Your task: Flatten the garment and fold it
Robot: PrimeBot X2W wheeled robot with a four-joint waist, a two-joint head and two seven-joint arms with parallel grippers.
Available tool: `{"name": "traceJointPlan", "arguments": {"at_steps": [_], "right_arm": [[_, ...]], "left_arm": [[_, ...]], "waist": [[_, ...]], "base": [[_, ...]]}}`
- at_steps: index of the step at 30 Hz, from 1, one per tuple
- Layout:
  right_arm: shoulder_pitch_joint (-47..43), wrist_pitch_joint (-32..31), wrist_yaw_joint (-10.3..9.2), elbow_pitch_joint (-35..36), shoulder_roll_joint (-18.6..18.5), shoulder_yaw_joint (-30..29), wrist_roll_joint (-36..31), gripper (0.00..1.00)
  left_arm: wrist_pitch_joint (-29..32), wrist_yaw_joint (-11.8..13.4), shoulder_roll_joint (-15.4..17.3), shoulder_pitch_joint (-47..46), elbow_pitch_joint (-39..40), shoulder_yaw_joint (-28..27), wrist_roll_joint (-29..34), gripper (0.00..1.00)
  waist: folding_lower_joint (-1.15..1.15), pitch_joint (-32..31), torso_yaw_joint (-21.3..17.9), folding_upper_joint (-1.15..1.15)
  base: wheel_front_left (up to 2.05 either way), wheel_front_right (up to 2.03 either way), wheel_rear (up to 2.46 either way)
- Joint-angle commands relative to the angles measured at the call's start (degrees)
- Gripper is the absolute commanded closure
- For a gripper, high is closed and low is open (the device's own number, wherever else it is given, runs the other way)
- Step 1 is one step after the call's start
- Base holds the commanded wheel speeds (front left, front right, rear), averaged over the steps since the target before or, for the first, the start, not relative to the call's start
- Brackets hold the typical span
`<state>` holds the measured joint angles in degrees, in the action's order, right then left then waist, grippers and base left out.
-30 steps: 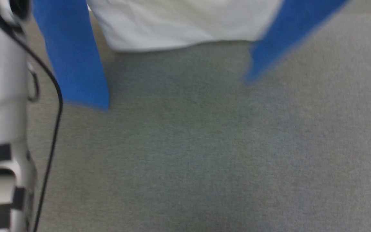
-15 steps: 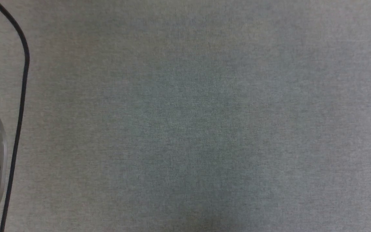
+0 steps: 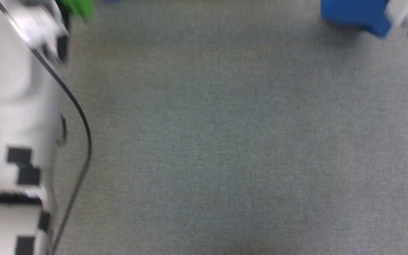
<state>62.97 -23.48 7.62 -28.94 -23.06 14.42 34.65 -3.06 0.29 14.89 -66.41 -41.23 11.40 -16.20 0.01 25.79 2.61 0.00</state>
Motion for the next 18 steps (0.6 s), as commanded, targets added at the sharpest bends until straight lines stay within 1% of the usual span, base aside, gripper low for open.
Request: {"name": "traceJointPlan", "arguments": {"at_steps": [1, 5, 10, 13, 15, 18], "right_arm": [[-4.17, 0.85, -0.13, 0.72, -1.38, -0.35, 1.39, 1.00], [-17.11, 2.69, -0.13, 3.21, -1.98, -0.58, 4.70, 1.00], [-33.94, 3.30, -0.13, 6.38, -0.94, -2.19, 7.29, 1.00], [-42.75, 3.09, -0.13, 7.64, 0.03, -4.05, 7.81, 1.00], [-48.00, 3.19, -0.13, 8.34, 0.68, -5.49, 7.03, 1.00], [-55.38, 2.23, -0.13, 9.17, 1.85, -7.66, 4.98, 1.00]], "left_arm": [[-0.31, 0.06, 0.43, 4.10, 0.15, -0.46, -0.71, 1.00], [-0.48, 0.77, -0.12, 16.83, 3.08, -0.95, -2.69, 1.00], [1.84, 2.93, -1.56, 35.18, 9.39, -1.57, -5.60, 1.00], [4.30, 4.18, -2.34, 45.27, 13.07, -1.74, -7.33, 1.00], [6.09, 5.06, -2.79, 51.69, 15.65, -1.83, -8.48, 1.00], [9.44, 6.07, -2.39, 60.05, 19.00, -1.41, -9.33, 1.00]], "waist": [[-0.01, -9.07, 3.21, 0.00], [-0.01, -16.02, 3.96, 0.00], [-0.01, -22.75, 4.61, 0.00], [-0.01, -25.26, 4.92, 0.00], [-0.01, -26.69, 4.81, 0.00], [-0.01, -28.13, 4.56, 0.00]], "base": [[0.00, 0.00, 0.00], [0.00, 0.00, 0.00], [0.00, 0.00, 0.00], [0.00, 0.00, 0.00], [0.00, 0.00, 0.00], [0.00, 0.00, 0.00]]}}
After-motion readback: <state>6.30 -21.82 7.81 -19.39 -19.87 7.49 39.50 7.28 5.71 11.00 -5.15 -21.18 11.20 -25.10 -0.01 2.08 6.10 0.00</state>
